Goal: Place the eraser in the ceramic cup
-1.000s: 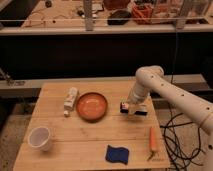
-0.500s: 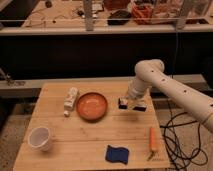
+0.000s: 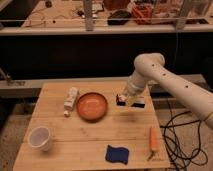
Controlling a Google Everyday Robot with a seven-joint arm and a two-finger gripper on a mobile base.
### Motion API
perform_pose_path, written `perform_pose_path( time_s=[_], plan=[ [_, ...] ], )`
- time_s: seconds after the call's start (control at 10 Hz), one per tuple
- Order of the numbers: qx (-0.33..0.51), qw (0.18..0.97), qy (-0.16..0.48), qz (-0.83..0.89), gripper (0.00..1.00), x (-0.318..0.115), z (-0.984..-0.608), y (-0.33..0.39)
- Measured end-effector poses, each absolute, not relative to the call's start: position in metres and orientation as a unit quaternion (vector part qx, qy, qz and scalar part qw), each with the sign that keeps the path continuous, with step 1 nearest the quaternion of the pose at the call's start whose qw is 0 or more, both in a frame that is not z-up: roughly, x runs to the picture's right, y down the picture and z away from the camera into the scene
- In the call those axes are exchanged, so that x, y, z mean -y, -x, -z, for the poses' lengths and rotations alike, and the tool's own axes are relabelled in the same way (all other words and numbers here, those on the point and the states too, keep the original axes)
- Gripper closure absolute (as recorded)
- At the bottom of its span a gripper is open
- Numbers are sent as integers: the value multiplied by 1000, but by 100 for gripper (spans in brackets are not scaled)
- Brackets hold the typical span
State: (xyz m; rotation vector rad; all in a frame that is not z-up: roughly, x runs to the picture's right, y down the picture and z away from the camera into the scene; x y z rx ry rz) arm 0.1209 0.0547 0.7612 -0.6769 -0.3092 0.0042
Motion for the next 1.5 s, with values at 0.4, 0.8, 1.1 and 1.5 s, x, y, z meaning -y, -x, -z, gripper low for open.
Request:
perform_pose_path(
  time_s=[0.4,0.8,1.1,1.5],
  plan=[
    [166,928,332,14,100,-41,-741,-102],
    [179,926,330,25,100,-37,-721,-83],
    [201,921,331,40,100,-30,-703,-46],
    [225,911,341,55,100,-28,-687,-23]
  ],
)
